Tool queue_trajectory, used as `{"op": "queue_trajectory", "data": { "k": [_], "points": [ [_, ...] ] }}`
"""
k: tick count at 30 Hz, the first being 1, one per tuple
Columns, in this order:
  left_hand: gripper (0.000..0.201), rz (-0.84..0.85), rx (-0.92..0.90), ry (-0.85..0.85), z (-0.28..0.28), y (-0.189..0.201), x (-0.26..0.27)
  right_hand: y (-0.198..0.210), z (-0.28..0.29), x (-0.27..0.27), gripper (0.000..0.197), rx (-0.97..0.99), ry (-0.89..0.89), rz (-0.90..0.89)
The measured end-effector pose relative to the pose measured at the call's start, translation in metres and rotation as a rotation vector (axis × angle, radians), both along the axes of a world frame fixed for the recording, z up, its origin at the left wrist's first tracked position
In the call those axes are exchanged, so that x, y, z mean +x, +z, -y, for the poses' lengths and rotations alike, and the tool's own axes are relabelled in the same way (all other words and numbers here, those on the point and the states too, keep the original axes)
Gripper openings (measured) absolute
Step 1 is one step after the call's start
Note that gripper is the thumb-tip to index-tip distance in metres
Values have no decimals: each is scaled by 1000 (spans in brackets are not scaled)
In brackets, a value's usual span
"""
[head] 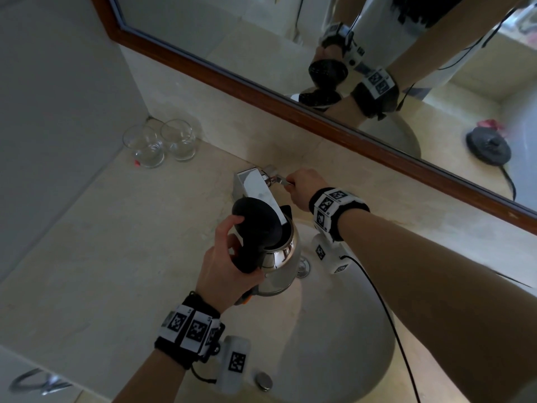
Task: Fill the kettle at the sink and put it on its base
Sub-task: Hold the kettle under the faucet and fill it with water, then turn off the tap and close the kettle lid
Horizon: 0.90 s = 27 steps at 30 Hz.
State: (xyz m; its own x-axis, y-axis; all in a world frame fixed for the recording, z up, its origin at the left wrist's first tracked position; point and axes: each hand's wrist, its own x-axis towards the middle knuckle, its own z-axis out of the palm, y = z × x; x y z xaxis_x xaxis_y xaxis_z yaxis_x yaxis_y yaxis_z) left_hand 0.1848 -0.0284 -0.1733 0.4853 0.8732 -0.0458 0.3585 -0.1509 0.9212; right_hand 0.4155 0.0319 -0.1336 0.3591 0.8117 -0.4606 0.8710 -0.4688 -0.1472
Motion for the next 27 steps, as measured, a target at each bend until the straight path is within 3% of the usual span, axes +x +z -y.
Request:
{"op": "queue_trajectory", "data": {
  "k": [13,19,21,23,25,27],
  "points": [
    [92,-12,-36,14,-2,1,2,4,-1,-5,27,-41,22,26],
    [84,19,-85,20,0,5,2,25,21,-24,33,-26,-2,-90],
    [86,9,-68,11,0,5,0,31,33,-29,31,76,-33,-88],
    [88,-6,-44,1,2,4,-2,37,49,-39,33,356,-36,-48],
    [89,-14,-31,-2,4,4,-4,47,69,-58,36,663,81,32],
    [93,-10,-19,4,8,6,-7,59,90,-80,39,778,309,52]
  ]
}}
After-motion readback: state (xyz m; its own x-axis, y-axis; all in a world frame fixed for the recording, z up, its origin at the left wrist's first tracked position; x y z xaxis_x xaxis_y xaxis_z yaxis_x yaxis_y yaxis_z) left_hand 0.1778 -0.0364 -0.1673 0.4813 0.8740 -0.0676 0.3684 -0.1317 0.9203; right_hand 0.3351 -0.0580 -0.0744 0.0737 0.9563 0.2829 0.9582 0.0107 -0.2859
